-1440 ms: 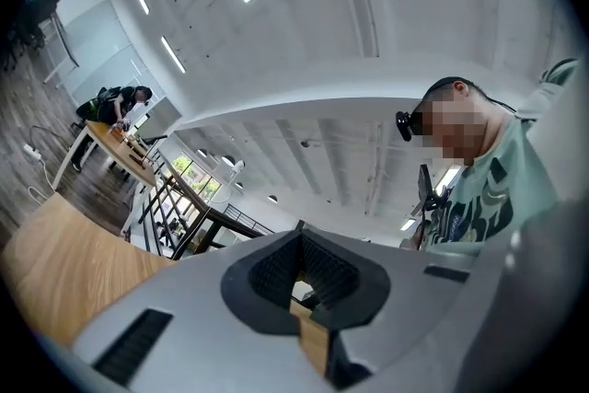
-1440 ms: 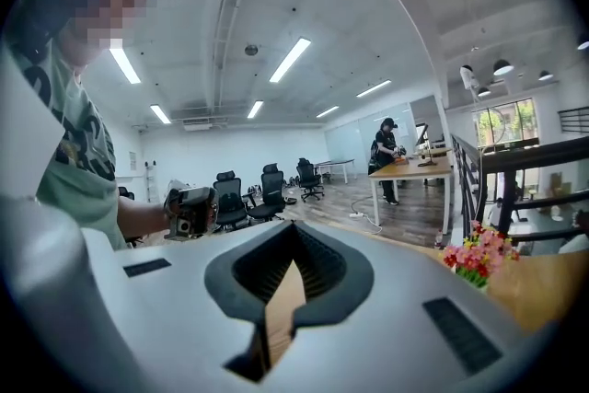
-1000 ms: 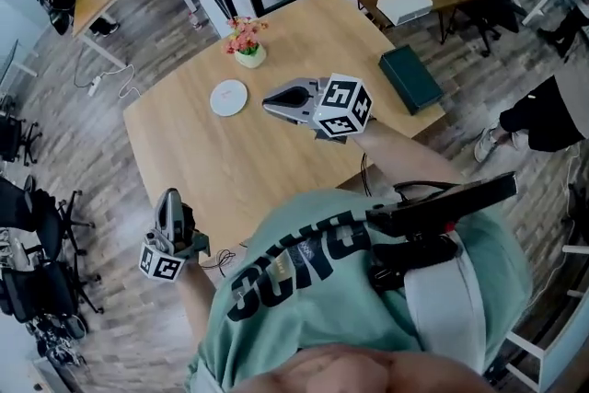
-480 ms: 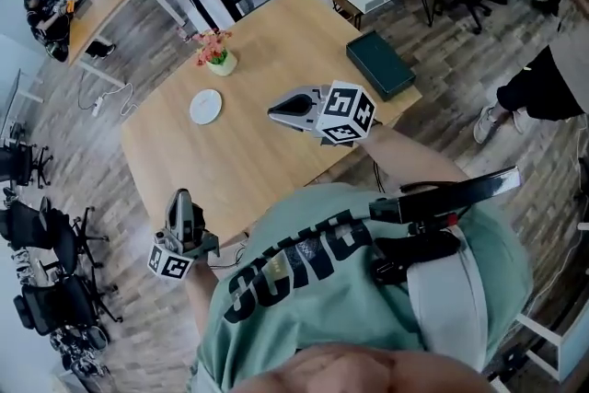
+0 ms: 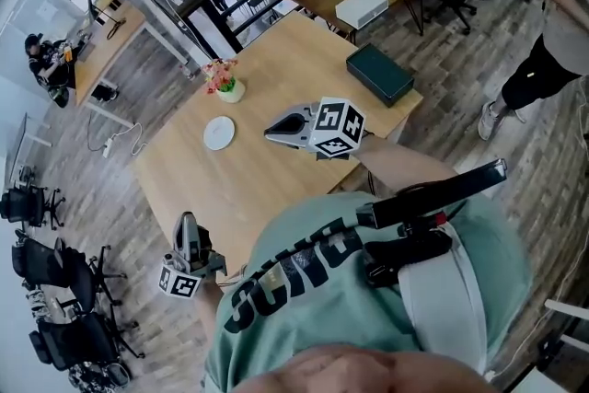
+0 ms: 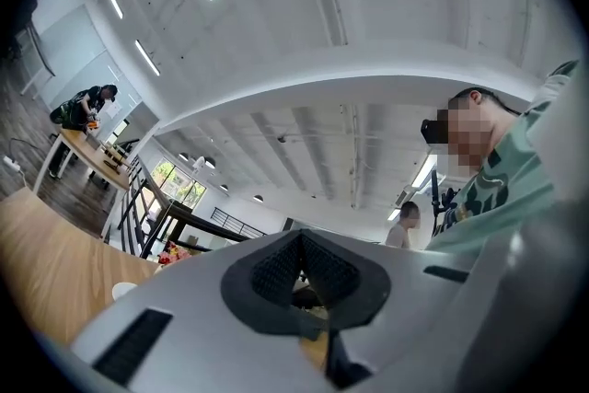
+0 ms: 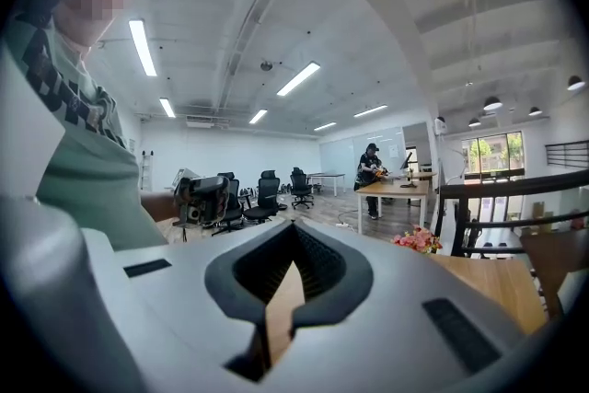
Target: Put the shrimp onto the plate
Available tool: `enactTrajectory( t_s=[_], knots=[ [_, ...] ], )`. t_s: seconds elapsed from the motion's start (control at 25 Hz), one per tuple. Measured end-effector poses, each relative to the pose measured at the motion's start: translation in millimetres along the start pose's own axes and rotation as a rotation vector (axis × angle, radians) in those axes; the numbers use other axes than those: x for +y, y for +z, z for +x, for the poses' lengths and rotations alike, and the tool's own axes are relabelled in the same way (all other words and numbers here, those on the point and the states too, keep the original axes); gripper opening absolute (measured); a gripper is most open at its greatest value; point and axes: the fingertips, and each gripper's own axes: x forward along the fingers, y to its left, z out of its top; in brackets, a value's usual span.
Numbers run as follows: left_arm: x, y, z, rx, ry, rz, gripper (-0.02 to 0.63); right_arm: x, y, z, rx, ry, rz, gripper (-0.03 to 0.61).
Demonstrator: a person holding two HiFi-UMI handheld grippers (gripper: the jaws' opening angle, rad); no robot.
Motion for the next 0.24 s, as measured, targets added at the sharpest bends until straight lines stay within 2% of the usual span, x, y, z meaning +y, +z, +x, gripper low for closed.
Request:
enactTrajectory(
  t_s=[0.24],
  knots=[
    [12.1,8.4,-7.6,-0.007,-0.006,-0.008,0.006,0.2,4.3,6.4,0.013,-0.017,-0.002,0.006]
  ],
)
